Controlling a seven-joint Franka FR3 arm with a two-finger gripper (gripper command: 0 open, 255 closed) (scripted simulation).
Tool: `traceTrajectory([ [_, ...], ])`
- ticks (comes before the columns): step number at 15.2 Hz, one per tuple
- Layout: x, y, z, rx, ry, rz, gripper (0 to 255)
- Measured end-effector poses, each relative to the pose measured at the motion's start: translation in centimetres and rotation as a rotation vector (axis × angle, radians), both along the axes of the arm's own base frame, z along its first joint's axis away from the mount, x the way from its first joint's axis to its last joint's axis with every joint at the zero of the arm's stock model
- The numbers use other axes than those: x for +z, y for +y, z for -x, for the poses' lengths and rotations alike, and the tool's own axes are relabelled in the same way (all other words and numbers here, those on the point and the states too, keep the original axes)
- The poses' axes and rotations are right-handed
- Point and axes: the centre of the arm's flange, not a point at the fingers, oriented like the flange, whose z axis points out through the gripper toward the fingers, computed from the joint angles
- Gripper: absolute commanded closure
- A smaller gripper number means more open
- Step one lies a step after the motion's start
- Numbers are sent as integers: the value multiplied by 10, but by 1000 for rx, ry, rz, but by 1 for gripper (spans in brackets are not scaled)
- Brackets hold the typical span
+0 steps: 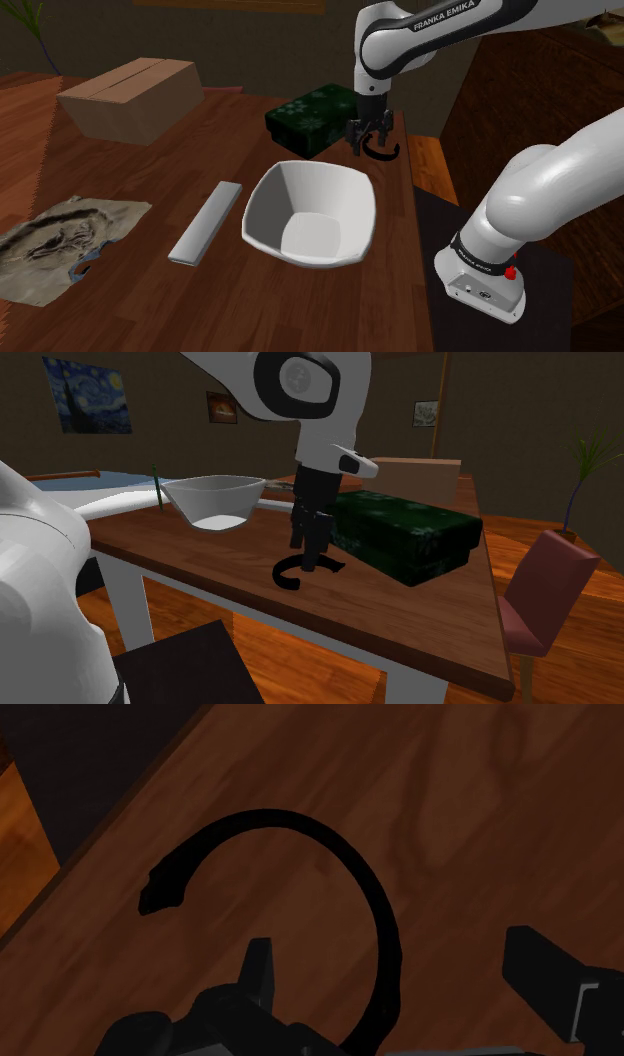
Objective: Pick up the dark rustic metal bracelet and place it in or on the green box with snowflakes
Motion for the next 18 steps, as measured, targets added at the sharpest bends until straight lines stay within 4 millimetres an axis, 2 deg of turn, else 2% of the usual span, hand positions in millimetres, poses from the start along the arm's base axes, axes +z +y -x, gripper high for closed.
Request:
traceTrajectory([
  [10,0,0,0,0,0,0,255],
  [18,37,0,-1,0,-1,0,255],
])
